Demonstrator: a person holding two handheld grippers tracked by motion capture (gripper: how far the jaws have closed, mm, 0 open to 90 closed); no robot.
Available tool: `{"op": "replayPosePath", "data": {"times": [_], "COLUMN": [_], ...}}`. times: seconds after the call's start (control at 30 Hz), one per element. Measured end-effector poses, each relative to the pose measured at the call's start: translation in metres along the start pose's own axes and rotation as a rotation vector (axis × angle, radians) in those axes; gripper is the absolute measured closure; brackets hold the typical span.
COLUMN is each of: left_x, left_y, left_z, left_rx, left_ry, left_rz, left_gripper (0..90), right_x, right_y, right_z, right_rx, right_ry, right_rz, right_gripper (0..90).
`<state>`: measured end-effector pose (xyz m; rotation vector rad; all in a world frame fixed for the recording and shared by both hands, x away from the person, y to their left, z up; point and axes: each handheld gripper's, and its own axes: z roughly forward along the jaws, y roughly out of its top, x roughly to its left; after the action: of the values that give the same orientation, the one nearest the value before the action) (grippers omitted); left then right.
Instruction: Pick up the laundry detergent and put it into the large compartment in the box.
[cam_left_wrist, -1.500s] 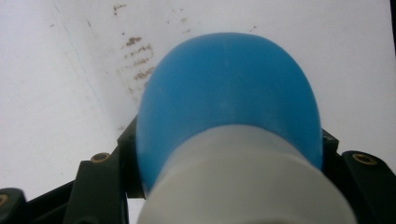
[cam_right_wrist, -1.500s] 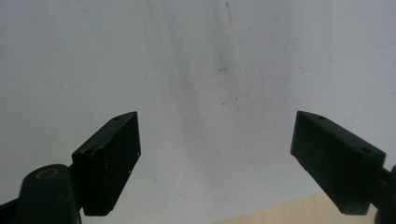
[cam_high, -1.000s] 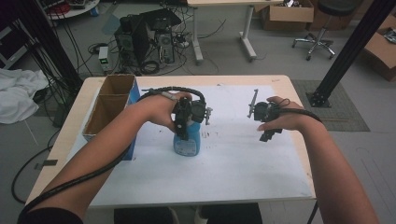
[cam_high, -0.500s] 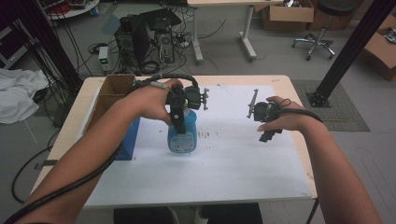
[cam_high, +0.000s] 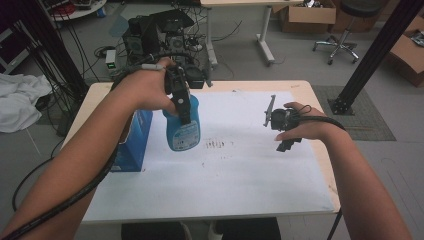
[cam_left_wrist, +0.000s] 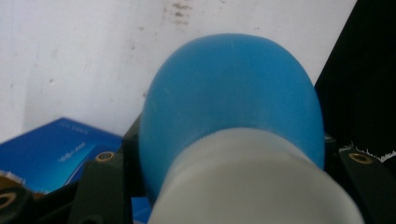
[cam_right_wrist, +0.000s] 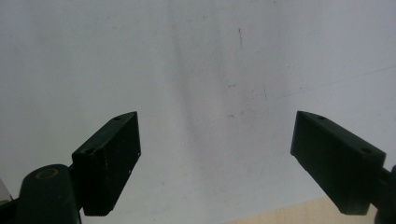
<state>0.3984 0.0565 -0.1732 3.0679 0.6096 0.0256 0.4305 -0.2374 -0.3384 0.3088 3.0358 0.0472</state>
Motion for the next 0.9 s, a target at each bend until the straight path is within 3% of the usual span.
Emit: {"op": "replayPosePath", "data": {"times": [0.23,0.27,0.3,0.33,0.4,0.63,0.9], "left_x": [0.014,0.019,0.019,0.021,0.025,0.038,0.053], "left_y": [-0.016,-0.021,-0.021,-0.024,-0.03,-0.048,-0.075], "left_z": [-0.025,-0.032,-0.032,-0.035,-0.04,-0.057,-0.08], "left_rx": [-0.052,-0.071,-0.071,-0.074,-0.082,-0.069,-0.124], "left_ry": [-0.037,-0.047,-0.047,-0.051,-0.046,-0.047,-0.057], "left_rz": [-0.193,-0.256,-0.256,-0.3,-0.349,-0.498,-0.626], "left_gripper": [39.5,39.5,39.5,39.4,39.5,39.5,39.5], "right_x": [0.0,0.001,0.001,0.001,0.001,0.001,0.0], "right_y": [0.0,0.0,0.0,0.001,0.001,0.005,0.005], "right_z": [0.0,0.0,0.0,0.0,0.0,0.002,0.0], "right_rx": [-0.009,-0.01,-0.01,-0.007,-0.008,-0.009,-0.014], "right_ry": [0.001,0.002,0.002,0.003,0.001,0.004,0.0], "right_rz": [-0.012,-0.014,-0.014,-0.016,-0.02,-0.032,-0.034], "right_gripper": [16.0,16.0,16.0,16.0,16.0,16.0,16.0]}}
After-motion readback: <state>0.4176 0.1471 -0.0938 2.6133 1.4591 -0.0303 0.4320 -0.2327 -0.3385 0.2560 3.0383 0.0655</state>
